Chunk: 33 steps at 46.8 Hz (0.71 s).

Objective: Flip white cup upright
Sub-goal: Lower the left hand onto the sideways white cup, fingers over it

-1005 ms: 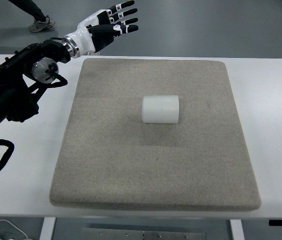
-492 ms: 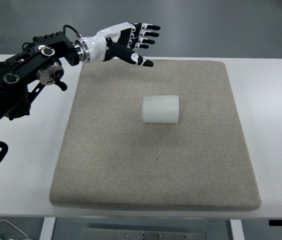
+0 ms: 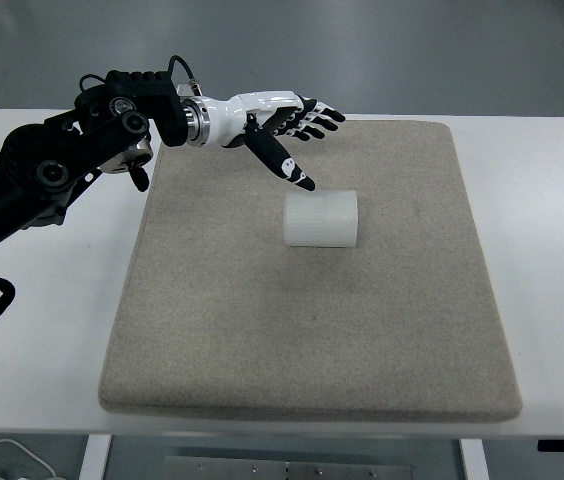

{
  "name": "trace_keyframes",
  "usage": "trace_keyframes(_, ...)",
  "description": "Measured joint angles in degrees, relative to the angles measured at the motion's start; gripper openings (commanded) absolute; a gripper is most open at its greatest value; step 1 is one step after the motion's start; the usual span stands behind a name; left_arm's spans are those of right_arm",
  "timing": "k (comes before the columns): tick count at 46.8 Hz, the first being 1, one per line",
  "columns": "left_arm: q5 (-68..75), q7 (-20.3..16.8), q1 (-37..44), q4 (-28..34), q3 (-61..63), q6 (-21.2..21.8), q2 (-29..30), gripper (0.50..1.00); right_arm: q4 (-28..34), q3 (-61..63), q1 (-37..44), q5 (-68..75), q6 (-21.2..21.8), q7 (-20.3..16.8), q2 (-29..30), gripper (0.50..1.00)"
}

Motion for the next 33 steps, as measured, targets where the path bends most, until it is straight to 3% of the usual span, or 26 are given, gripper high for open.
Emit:
trace_keyframes(10,0.5,3.9,-3.1,-0.4,3.0,0.1,-0.3,0.988,0.0,0.0,0.0,0.0,0.0,0.0,0.0,0.930)
trace_keyframes(33,3.4,6.2,-7.1,0.4,10.5,1.5,-5.0,0.975,0.0,0.0,0.0,0.0,0.0,0.0,0.0,0.930)
